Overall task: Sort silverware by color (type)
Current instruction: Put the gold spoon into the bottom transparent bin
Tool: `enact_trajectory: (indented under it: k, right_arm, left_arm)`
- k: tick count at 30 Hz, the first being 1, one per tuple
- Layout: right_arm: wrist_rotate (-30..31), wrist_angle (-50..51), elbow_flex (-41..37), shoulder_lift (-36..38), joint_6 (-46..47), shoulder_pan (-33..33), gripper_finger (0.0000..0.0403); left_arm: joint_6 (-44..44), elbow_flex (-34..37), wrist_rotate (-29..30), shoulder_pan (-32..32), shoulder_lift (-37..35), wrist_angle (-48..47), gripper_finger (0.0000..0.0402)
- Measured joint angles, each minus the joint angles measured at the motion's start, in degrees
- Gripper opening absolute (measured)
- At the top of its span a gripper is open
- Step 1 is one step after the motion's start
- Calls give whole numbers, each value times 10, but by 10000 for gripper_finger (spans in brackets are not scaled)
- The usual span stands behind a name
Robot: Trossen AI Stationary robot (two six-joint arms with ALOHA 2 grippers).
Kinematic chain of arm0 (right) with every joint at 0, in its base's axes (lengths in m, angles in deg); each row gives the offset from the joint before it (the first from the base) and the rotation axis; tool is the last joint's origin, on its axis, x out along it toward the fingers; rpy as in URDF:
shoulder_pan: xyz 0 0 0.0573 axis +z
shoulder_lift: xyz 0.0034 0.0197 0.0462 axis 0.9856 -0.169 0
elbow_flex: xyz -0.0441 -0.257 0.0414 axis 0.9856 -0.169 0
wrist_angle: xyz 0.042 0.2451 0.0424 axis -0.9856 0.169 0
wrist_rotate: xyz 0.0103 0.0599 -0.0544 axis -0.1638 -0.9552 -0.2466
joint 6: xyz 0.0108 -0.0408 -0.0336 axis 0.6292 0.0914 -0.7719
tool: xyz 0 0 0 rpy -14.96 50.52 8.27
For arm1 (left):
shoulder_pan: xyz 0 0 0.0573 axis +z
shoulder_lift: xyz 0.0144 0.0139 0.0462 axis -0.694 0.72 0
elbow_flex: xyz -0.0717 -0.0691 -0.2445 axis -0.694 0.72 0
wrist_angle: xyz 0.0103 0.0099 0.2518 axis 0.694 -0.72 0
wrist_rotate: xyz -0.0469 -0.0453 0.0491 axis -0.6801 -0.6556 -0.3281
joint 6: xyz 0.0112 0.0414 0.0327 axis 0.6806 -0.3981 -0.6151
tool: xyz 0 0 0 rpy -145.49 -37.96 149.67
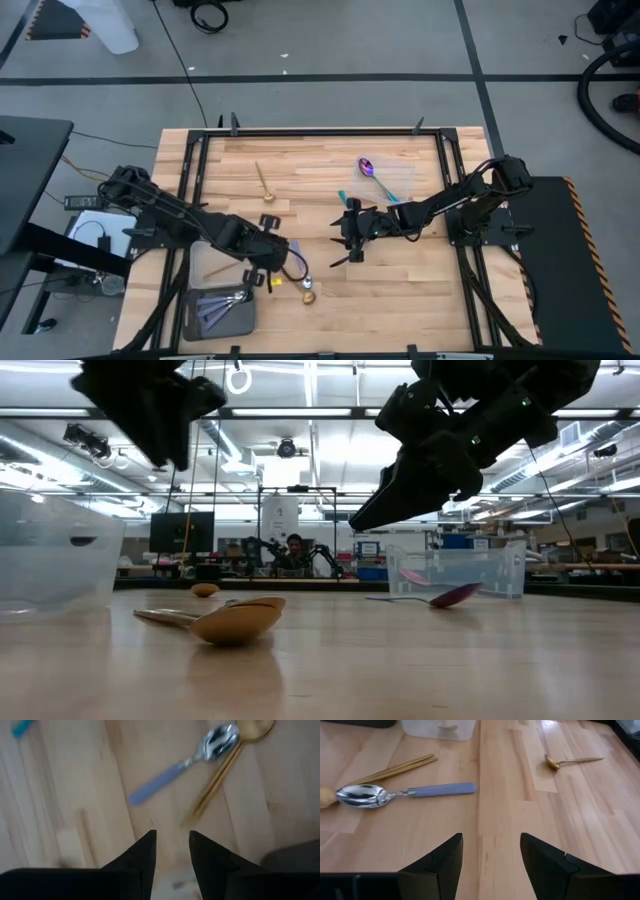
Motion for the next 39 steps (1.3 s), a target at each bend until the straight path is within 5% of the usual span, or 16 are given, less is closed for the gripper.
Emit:
enact_trajectory:
  k: [14,21,39]
  right_arm:
    - [-26,26,0,0,46,21,208]
    - [-10,53,0,0,92,41,208]
    - [57,86,0,0,179,97,208]
  left_arm:
    - [-207,1,-40,62,55,130,125]
    - [-196,1,-137,73,115,154,125]
    - [-255,0,-182,62,190,156,125]
